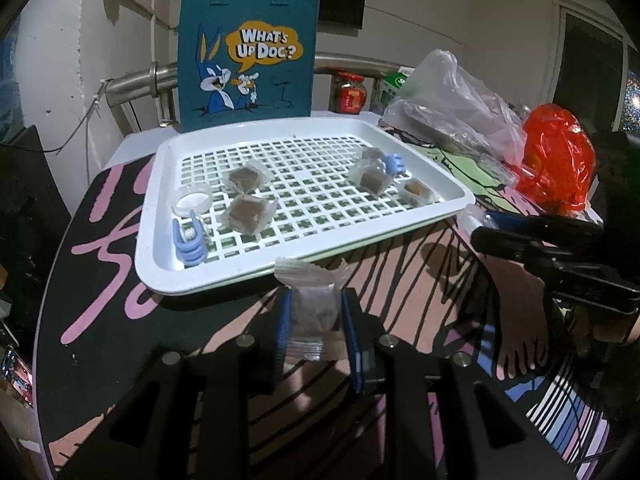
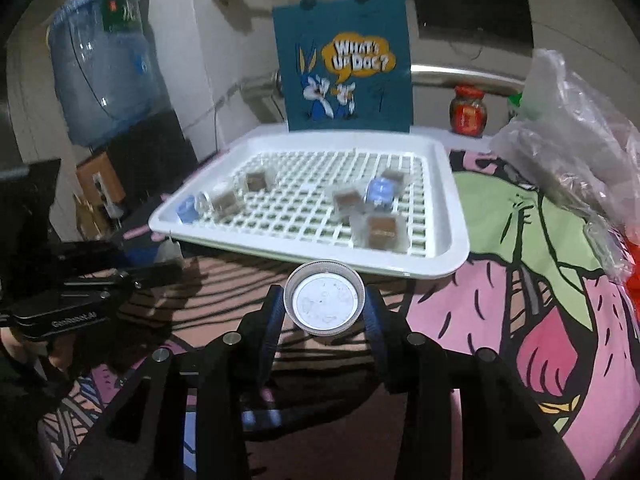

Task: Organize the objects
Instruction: 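Lift the clear box and clear lid above the table in front of the tray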

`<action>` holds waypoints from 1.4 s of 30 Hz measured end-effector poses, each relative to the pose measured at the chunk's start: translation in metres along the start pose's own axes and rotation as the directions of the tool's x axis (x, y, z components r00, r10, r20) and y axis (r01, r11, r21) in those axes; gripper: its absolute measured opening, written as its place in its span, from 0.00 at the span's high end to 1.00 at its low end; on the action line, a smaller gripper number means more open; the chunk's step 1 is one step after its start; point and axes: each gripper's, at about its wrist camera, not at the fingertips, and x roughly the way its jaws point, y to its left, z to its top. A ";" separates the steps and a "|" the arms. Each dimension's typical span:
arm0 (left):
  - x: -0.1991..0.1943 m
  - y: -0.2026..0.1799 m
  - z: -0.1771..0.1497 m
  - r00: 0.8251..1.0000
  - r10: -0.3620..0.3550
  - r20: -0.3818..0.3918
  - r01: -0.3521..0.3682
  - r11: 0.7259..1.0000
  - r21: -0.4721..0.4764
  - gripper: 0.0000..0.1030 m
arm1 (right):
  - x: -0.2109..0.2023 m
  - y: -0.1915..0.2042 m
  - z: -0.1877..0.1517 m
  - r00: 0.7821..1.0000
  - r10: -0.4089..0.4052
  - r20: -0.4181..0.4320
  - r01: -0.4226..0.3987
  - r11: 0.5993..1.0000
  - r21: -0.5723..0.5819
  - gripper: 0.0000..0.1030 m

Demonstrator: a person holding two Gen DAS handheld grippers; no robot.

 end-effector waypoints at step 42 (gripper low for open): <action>0.000 -0.002 -0.001 1.000 0.029 0.003 -0.029 1.000 0.010 0.76 | -0.014 0.004 -0.002 0.997 0.034 0.075 -0.033 0.999 -0.012 0.62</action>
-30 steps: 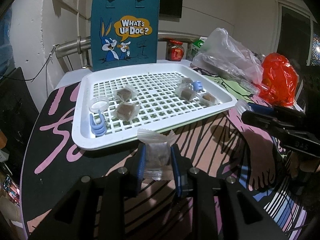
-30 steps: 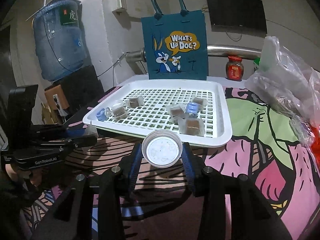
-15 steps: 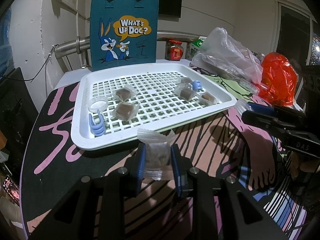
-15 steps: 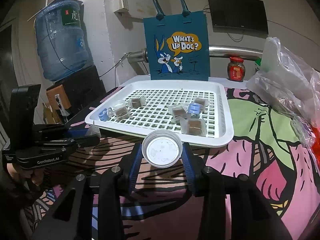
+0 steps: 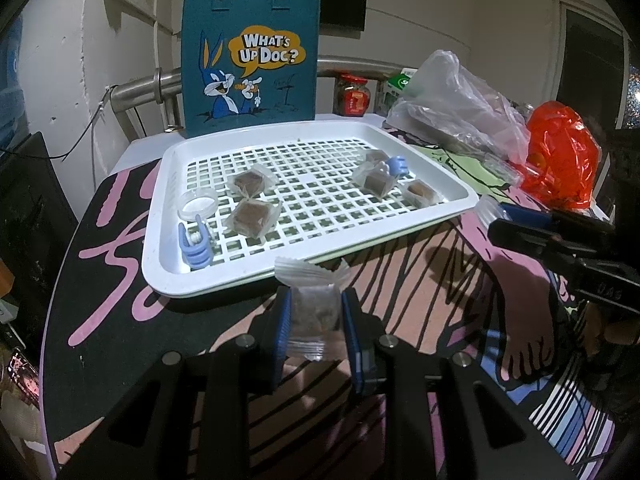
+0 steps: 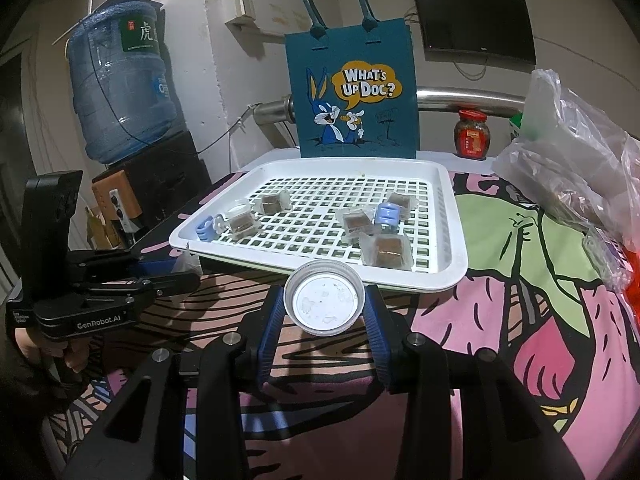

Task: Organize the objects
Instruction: 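Lift the clear box and clear lid above the table in front of the tray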

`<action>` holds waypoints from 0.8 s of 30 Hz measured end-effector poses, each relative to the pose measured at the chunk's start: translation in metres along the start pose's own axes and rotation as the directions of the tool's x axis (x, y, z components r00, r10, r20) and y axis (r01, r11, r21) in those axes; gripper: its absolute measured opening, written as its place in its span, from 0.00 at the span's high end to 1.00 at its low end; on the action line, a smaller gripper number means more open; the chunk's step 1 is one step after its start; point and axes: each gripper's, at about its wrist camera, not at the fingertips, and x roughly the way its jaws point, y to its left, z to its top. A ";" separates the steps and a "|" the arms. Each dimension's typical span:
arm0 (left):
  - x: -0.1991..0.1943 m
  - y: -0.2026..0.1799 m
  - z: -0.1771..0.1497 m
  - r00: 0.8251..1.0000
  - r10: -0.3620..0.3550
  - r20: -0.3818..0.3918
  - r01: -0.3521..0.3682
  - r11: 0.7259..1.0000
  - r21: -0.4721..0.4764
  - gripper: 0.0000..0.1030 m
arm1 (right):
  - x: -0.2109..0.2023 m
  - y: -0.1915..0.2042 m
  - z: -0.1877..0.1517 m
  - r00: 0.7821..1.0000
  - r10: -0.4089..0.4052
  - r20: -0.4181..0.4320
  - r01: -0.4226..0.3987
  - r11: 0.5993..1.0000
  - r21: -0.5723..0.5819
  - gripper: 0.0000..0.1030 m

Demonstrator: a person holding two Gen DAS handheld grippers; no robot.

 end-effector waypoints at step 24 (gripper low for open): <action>-0.025 0.014 0.015 0.996 0.069 0.049 -0.069 0.998 -0.004 0.76 | -0.019 -0.022 0.020 0.999 0.013 0.038 -0.017 0.996 0.086 0.62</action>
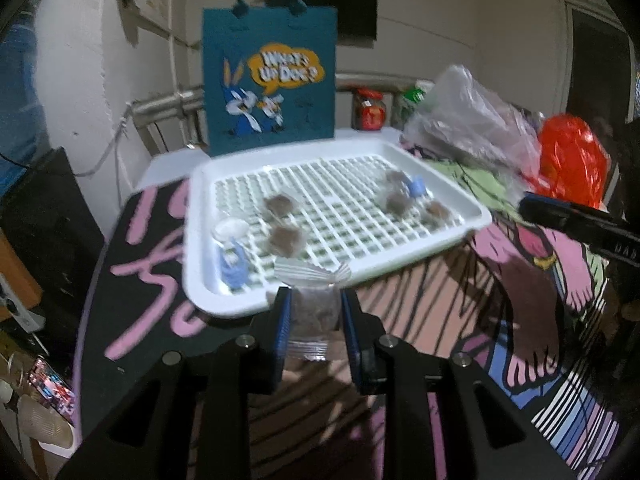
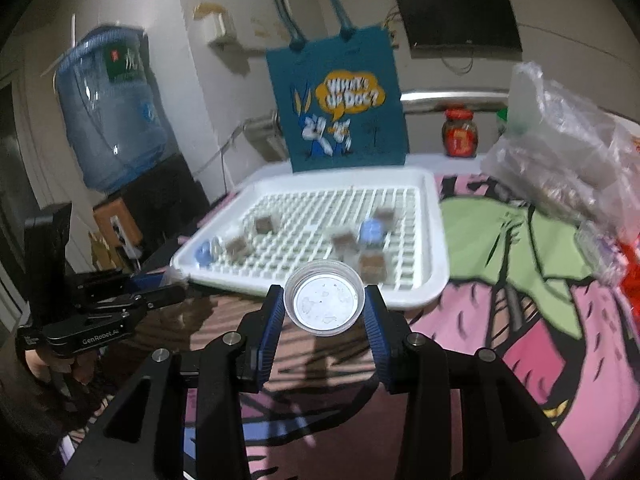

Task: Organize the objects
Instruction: 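Lift the clear box and clear lid above the table in front of the tray, then carry the box and lid over the tray and open both tools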

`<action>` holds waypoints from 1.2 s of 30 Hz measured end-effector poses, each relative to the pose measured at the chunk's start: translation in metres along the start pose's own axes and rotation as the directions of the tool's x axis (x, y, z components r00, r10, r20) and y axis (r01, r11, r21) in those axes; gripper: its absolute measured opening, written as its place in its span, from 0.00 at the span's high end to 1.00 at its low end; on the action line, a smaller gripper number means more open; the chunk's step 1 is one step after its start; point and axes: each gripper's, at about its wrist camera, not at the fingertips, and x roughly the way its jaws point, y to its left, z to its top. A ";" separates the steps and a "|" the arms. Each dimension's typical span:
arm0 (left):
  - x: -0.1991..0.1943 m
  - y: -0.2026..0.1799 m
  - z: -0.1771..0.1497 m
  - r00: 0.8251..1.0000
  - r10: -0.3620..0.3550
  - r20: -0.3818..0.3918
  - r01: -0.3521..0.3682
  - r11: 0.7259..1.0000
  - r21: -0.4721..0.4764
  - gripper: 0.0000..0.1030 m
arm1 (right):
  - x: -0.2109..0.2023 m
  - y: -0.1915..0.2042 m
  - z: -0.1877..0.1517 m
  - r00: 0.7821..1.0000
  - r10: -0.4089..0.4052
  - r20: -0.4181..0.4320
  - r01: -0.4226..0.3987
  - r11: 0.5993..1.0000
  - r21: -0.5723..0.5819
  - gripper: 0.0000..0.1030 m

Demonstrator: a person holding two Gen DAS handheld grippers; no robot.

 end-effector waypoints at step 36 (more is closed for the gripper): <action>0.087 0.055 0.047 0.998 0.064 -0.022 -0.067 0.985 -0.157 0.76 | 0.103 -0.023 0.052 0.998 -0.025 -0.057 0.025 1.000 0.002 0.62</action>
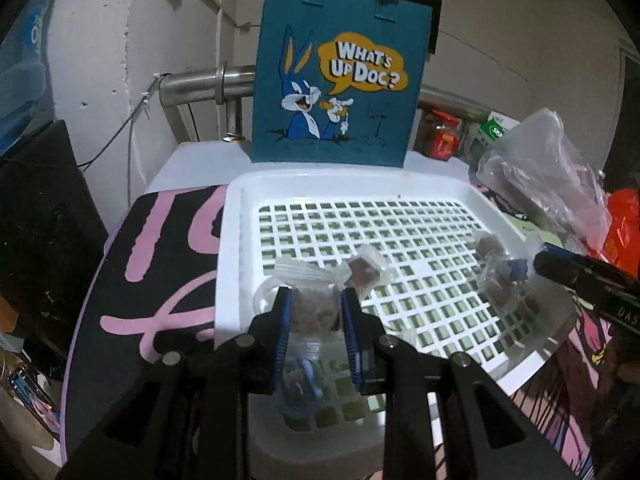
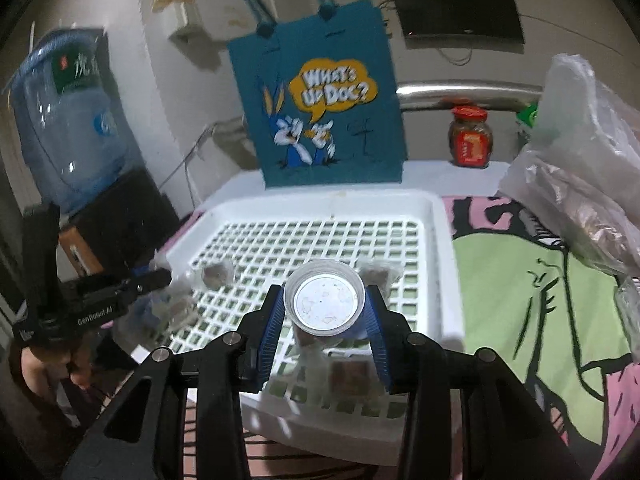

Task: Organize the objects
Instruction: 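Carry the box and lid over the tray and open both tools, then lift both open tools away from the tray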

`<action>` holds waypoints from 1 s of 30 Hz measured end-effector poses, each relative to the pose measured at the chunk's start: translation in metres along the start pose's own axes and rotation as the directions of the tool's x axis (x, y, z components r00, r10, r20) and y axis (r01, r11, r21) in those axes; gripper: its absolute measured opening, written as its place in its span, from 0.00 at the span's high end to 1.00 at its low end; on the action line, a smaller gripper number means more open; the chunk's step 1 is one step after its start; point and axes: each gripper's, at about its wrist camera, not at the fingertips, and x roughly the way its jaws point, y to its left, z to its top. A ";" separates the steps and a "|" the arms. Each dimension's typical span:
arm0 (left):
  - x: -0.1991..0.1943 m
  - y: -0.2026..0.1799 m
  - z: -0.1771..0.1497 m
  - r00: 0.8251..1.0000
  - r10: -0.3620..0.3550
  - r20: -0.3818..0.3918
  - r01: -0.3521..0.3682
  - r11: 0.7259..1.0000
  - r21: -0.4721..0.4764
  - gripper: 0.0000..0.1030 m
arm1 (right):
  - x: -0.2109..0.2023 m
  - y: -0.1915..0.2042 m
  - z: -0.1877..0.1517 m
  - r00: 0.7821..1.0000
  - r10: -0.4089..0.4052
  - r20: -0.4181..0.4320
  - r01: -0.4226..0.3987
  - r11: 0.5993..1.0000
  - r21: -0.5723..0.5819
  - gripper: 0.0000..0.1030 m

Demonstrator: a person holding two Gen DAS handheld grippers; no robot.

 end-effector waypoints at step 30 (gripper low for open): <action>-0.051 0.007 0.001 0.990 -0.087 0.114 0.095 0.994 -0.060 0.35 | -0.070 -0.009 -0.004 0.969 0.008 0.247 -0.033 0.995 0.098 0.05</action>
